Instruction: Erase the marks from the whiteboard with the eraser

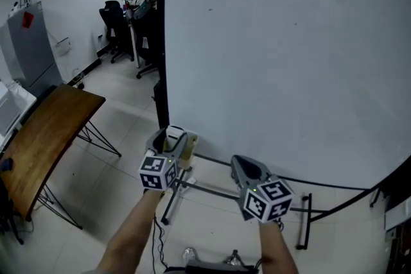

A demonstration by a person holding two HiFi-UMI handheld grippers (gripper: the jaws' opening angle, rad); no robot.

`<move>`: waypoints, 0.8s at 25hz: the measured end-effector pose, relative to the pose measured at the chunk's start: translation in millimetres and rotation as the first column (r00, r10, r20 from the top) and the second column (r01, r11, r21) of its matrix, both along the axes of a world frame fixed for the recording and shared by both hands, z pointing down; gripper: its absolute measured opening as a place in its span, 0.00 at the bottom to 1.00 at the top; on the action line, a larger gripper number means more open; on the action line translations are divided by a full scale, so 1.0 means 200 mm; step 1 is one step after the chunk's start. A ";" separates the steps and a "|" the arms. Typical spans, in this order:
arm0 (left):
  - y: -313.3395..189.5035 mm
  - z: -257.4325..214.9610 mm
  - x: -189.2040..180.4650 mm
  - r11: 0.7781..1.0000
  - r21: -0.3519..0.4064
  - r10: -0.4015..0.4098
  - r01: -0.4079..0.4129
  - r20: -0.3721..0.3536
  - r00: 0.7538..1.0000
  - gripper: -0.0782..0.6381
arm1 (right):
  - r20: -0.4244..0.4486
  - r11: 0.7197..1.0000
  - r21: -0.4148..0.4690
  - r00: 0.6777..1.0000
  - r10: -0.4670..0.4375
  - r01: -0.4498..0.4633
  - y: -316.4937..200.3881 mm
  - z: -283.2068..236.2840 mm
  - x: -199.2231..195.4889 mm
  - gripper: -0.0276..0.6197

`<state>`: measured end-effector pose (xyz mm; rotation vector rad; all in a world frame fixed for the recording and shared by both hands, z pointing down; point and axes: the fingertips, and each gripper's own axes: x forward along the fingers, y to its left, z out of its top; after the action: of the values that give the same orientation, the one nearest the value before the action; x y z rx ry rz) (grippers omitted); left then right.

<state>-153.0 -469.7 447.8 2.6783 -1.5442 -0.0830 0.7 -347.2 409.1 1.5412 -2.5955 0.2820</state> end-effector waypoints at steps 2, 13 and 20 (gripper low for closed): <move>0.01 0.03 0.00 1.000 -0.015 0.001 -0.001 0.007 1.000 0.48 | -0.001 1.000 -0.002 1.000 -0.009 0.009 0.00 0.00 -0.02 0.03; 0.04 0.26 -0.03 0.987 -0.154 -0.013 0.037 0.151 0.988 0.48 | 0.007 0.999 -0.005 0.999 -0.035 0.035 0.00 0.02 -0.08 0.03; 0.06 0.35 -0.05 0.977 -0.208 -0.003 0.047 0.208 0.978 0.50 | 0.012 0.999 0.000 0.999 -0.040 0.040 0.02 0.01 -0.11 0.03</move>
<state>-163.9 -458.4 517.3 2.5662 -1.5393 0.3507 -21.3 -343.1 411.0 1.4896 -2.6318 0.2886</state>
